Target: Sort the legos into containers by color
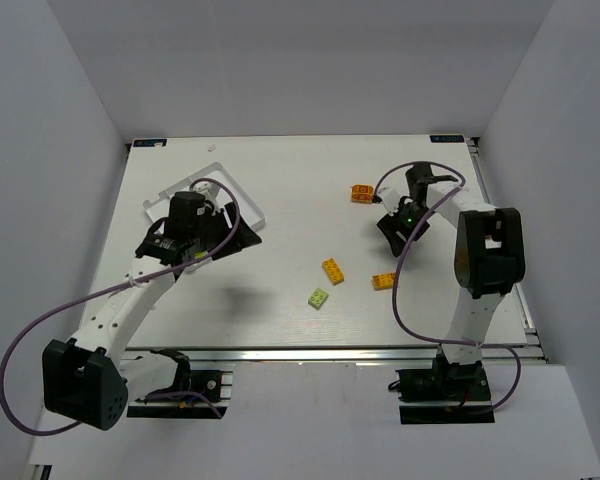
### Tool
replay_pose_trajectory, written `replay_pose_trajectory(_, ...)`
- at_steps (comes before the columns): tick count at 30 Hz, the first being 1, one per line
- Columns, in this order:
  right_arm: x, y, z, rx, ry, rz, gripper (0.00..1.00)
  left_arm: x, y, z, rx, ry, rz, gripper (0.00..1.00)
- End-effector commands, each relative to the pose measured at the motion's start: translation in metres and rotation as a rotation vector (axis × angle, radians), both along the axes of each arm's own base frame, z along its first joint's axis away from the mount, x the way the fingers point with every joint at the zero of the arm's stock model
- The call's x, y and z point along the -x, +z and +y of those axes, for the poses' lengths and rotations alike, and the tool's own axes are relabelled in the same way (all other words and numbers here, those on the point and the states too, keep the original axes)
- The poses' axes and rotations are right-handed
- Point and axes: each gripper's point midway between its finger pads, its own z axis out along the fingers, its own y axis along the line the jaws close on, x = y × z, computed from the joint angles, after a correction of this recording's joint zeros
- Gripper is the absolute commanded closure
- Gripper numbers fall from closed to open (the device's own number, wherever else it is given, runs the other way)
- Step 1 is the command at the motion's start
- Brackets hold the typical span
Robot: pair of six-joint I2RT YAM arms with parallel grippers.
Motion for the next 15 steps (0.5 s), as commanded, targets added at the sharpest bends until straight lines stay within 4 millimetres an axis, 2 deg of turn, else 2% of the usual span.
replay_pose_trajectory(1, -0.02, 0.0, 0.002, 0.014, 0.025, -0.087, 0.32, 0.003, 0.024, 0.004, 0.007, 0.024, -0.065, 0.28)
replay_pose_trajectory(3, -0.021, -0.001, 0.005, 0.013, 0.043, -0.091, 0.4, 0.005, 0.029, 0.007, 0.007, 0.031, -0.077, 0.28)
replay_pose_trajectory(4, -0.022, -0.001, 0.007, 0.01, 0.055, -0.093, 0.51, 0.006, 0.031, 0.008, 0.003, 0.036, -0.083, 0.28)
replay_pose_trajectory(6, -0.021, 0.002, 0.01, -0.005, 0.08, -0.092, 0.65, 0.008, 0.038, 0.01, -0.001, 0.04, -0.104, 0.28)
replay_pose_trajectory(7, -0.02, 0.003, 0.015, -0.021, 0.092, -0.093, 0.79, 0.009, 0.041, 0.011, 0.0, 0.042, -0.116, 0.28)
replay_pose_trajectory(9, -0.016, 0.008, 0.023, -0.046, 0.124, -0.081, 0.91, 0.01, 0.046, 0.015, -0.006, 0.057, -0.141, 0.28)
replay_pose_trajectory(10, -0.013, 0.013, 0.035, -0.08, 0.15, -0.077, 1.0, 0.013, 0.056, 0.017, 0.003, 0.062, -0.176, 0.28)
replay_pose_trajectory(12, -0.008, 0.025, 0.051, -0.132, 0.185, -0.053, 1.0, 0.015, 0.067, 0.02, 0.016, 0.075, -0.222, 0.28)
replay_pose_trajectory(13, 0.0, 0.033, 0.077, -0.209, 0.238, -0.036, 1.0, 0.02, 0.079, 0.021, 0.033, 0.078, -0.266, 0.28)
replay_pose_trajectory(14, 0.002, 0.043, 0.091, -0.259, 0.262, -0.027, 1.0, 0.022, 0.086, 0.022, 0.042, 0.084, -0.29, 0.28)
replay_pose_trajectory(15, 0.004, 0.07, 0.118, -0.38, 0.306, -0.019, 1.0, 0.023, 0.095, 0.023, 0.059, 0.089, -0.326, 0.27)
